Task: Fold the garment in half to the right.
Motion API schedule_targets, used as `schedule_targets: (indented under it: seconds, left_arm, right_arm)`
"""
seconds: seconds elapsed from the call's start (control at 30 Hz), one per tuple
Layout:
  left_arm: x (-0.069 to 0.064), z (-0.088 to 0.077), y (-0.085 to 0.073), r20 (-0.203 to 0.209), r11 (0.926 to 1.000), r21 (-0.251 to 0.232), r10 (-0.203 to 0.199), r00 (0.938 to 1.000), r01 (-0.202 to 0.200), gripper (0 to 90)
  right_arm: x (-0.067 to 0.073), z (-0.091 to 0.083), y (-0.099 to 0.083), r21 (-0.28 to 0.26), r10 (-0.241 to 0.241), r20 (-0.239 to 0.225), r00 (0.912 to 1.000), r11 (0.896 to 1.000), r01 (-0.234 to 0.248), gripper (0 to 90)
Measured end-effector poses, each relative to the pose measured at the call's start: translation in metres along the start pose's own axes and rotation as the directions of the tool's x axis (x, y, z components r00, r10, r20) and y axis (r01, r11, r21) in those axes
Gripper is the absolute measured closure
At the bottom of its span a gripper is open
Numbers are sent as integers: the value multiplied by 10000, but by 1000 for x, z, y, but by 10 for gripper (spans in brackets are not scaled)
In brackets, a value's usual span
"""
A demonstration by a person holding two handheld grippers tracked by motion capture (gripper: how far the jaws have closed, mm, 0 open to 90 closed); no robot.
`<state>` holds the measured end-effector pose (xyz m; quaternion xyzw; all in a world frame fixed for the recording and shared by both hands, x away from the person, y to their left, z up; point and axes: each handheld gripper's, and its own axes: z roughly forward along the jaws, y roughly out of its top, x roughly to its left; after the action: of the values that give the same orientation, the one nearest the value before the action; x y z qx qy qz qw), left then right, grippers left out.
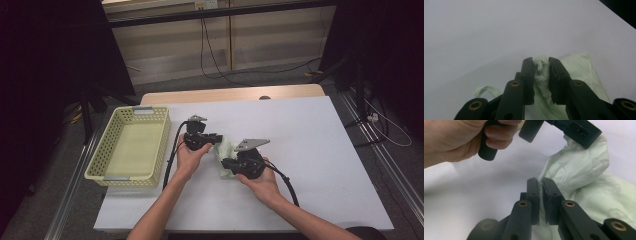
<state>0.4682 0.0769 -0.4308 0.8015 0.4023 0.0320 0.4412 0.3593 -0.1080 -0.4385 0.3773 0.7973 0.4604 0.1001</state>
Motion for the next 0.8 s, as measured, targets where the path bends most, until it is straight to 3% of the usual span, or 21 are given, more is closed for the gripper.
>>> schedule_targets:
  seconds: [0.3,0.8]
  left_arm:
    - [-7,8,1,106,9999,82,-80,9999,80,720]
    - [-24,21,5,577,9996,275,104,9983,-120,672]
  right_arm:
    - [-5,-6,-6,108,152,123,9998,9998,-154,821]
    - [-15,-20,-15,374,157,573,9982,9991,-178,809]
